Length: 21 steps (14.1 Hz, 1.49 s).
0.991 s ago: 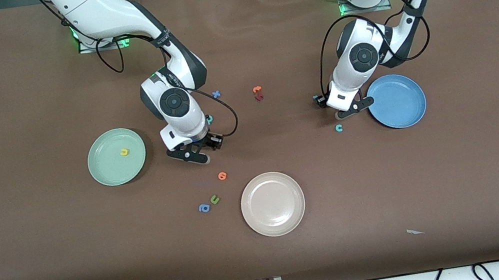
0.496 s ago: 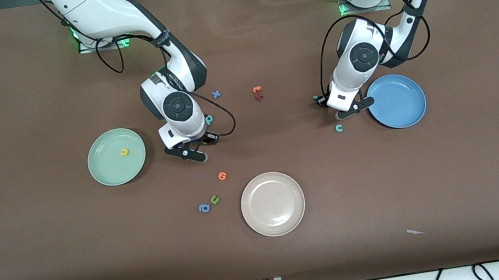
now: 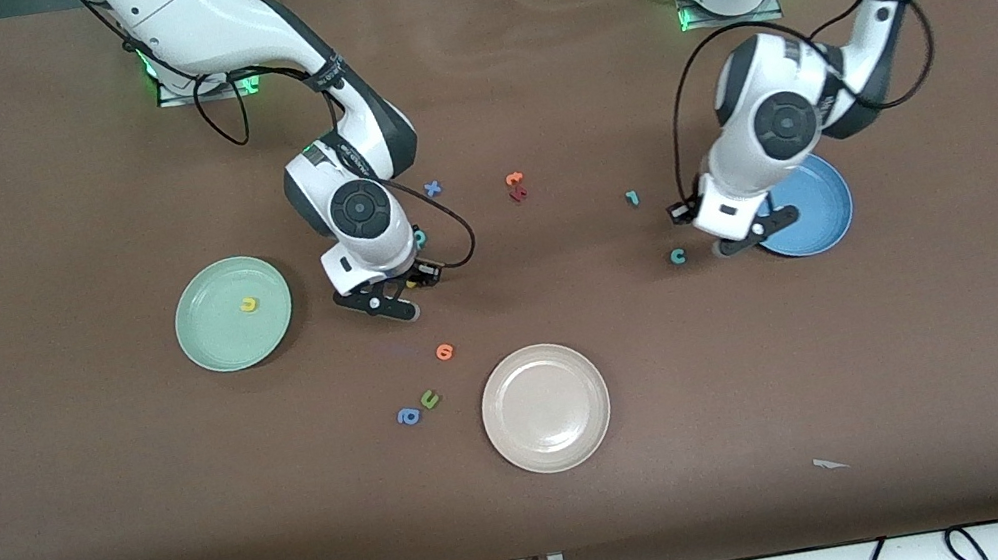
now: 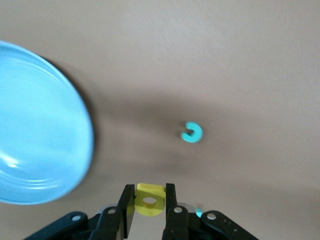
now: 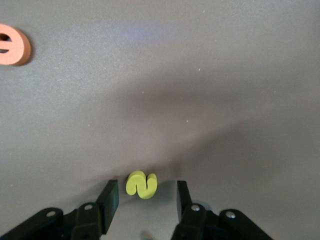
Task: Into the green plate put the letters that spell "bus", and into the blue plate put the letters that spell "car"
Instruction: 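Grasp the yellow 2 with the right gripper while the left gripper places letter, then carry the yellow 2 toward the green plate while the left gripper reaches teal c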
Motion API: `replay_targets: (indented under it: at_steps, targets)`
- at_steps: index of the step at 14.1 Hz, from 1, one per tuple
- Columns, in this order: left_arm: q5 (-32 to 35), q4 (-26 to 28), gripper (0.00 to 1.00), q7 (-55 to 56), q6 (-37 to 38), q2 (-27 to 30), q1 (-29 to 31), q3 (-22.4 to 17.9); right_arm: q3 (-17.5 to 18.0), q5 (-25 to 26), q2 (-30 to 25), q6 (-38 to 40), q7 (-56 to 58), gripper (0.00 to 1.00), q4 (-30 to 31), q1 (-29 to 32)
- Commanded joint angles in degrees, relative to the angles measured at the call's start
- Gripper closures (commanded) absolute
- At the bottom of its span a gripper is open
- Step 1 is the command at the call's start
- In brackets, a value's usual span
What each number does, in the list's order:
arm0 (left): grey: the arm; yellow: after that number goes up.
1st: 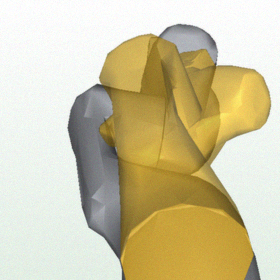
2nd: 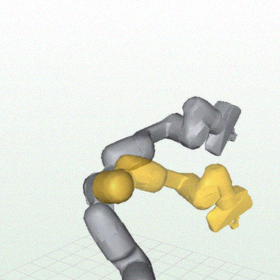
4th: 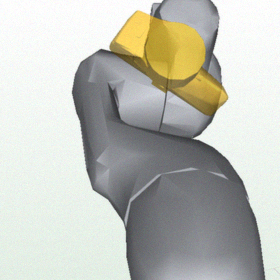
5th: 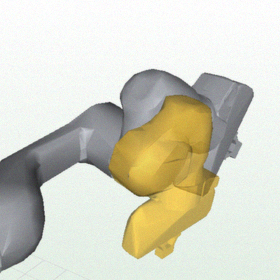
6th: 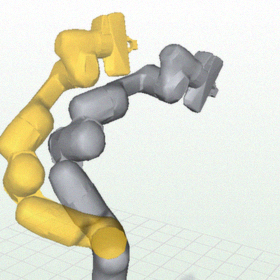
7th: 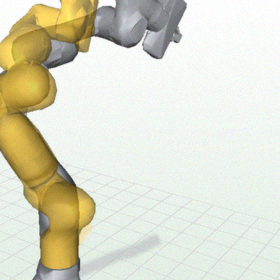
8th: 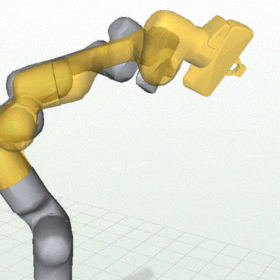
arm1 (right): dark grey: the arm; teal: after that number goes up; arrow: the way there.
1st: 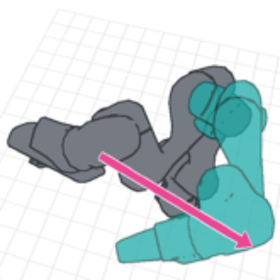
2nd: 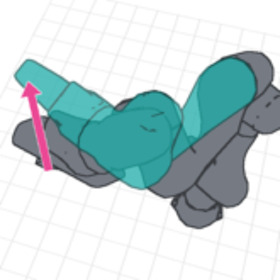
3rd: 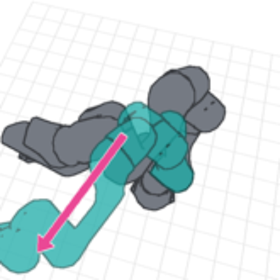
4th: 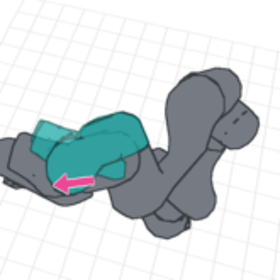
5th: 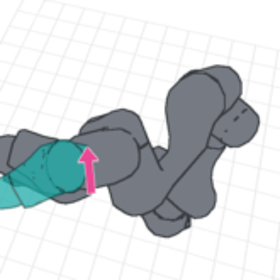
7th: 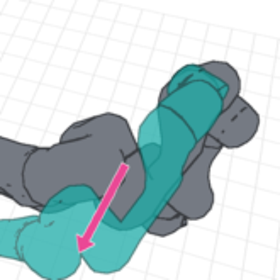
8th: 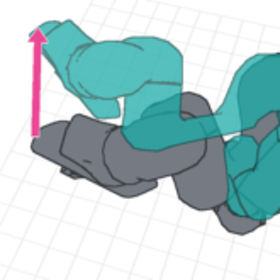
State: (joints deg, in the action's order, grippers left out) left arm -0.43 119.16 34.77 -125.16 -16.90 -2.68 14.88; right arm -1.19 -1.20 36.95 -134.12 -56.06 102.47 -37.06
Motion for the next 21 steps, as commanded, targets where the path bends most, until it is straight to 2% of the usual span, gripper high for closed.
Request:
replay_targets:
  at_steps: [1, 3, 4, 5, 6, 8, 11, 13, 15, 16, 17, 18, 19, 21]
  targets:
    - [1.0, -2.1, 0.9, -10.6, 7.1, 0.4, 5.9, 0.2, -0.3, 0.4, 0.5, 0.4, -1.1, 0.46, -0.7, -0.6]
    - [1.0, -0.5, 0.9, -20.3, 8.3, 1.8, 11.4, 0.3, -0.3, 0.4, 0.8, -0.1, -1.1, 0.53, -0.6, -0.6]
    - [1.0, 0.4, 0.9, -24.0, 8.7, 2.0, 13.2, 0.3, -0.3, 0.4, 0.8, -0.1, -1.0, 0.61, -0.7, -0.6]
    - [1.0, 1.6, 0.9, -26.6, 8.4, 1.6, 14.8, 0.3, -0.3, 0.4, 0.7, -0.1, -0.6, 0.75, -0.7, -0.6]
    - [1.0, 1.9, 0.9, -28.2, 8.2, 1.1, 15.8, 0.2, -0.3, 0.4, 0.7, -0.1, -0.5, 0.85, -0.7, -0.6]
    - [1.0, 2.4, 0.9, -29.0, 7.6, -1.2, 16.6, 0.2, -0.3, 0.4, 0.5, 0.1, -0.4, 0.88, -0.7, -0.5]
    - [1.0, 6.2, 0.9, -29.0, 1.2, -2.3, 16.6, 0.2, -0.5, 0.4, -1.0, 1.0, 0.3, 0.88, -1.0, -0.4]
    - [1.0, 6.8, 0.9, -29.0, 0.4, -2.7, 16.6, 0.2, -2.3, 0.3, -3.5, 6.2, 3.0, 0.88, -1.2, -0.2]
    - [1.0, 6.8, 0.84, -28.9, -0.2, -3.5, 16.5, 0.2, -2.5, 0.0, -3.6, 7.6, 3.5, 0.88, -1.0, -0.5]
    - [1.0, 6.8, 0.79, -28.9, -0.4, -3.5, 16.5, 0.2, -2.5, 0.0, -2.9, 6.7, 3.4, 0.88, -1.0, -0.6]
    - [1.0, 6.5, 0.48, -28.6, -0.3, -3.3, 16.6, 0.2, -2.4, 0.1, -2.2, 5.1, 3.4, 0.85, -0.8, -0.7]
    - [1.0, 6.1, 0.11, -28.4, 0.3, -2.9, 16.5, 0.2, -2.4, 0.0, -1.7, 3.9, 3.4, 0.74, -0.6, -0.7]
    - [1.0, 5.7, 0.04, -28.3, 0.7, -2.0, 16.5, 0.4, -2.4, -0.2, -1.2, 3.3, 3.4, 0.51, -0.7, -0.8]
    - [0.6, 3.9, 0.01, -27.7, 3.7, 0.3, 16.0, 0.6, -2.4, -0.2, -0.2, 1.1, 2.2, 0.46, -0.5, -1.6]
